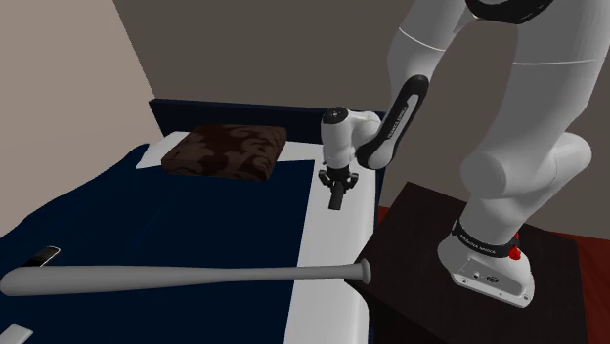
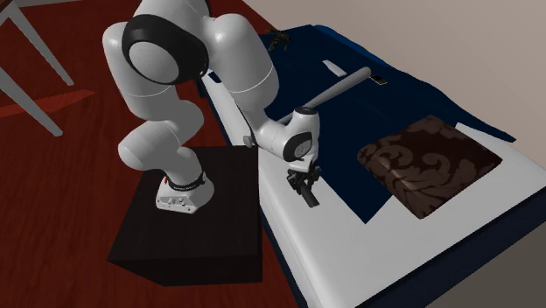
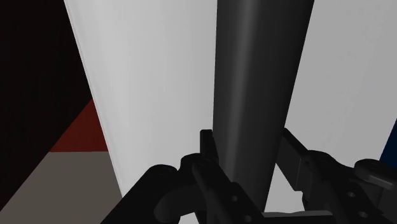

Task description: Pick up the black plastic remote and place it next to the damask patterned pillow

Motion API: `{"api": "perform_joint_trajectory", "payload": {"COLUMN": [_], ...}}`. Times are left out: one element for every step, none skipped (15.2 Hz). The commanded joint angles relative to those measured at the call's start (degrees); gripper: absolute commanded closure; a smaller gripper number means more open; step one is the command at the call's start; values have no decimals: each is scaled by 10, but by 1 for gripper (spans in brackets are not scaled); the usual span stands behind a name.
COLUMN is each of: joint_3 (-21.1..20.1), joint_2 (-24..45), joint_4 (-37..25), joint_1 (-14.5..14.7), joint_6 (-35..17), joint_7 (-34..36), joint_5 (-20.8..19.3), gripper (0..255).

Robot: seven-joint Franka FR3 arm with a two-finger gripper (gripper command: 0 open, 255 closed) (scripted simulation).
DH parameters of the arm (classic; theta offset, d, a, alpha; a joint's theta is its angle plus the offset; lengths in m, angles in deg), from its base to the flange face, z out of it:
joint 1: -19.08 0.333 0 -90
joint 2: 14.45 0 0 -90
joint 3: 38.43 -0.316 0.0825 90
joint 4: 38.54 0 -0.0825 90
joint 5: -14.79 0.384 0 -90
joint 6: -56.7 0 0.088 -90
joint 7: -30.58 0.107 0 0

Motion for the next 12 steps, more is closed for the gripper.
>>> {"api": "perform_joint_trajectory", "payload": {"joint_3": [-13,-20,-28,-35,-42,-48,-54,-58,-62,-65,-67,-68], "joint_2": [-18,-29,-41,-52,-64,-75,-87,-99,-110,-122,-134,-145], "joint_4": [9,12,16,19,22,25,27,30,32,33,35,36], "joint_1": [-9,-14,-18,-22,-26,-29,-30,-31,-32,-31,-30,-27], "joint_6": [4,6,8,11,14,16,20,23,27,31,36,41], "joint_7": [-26,-42,-58,-74,-90,-107,-124,-141,-158,-175,-191,-206], "joint_5": [33,53,73,94,115,136,158,179,201,222,243,262], "gripper": [255,255,255,255,255,255,255,255,255,255,255,255]}}
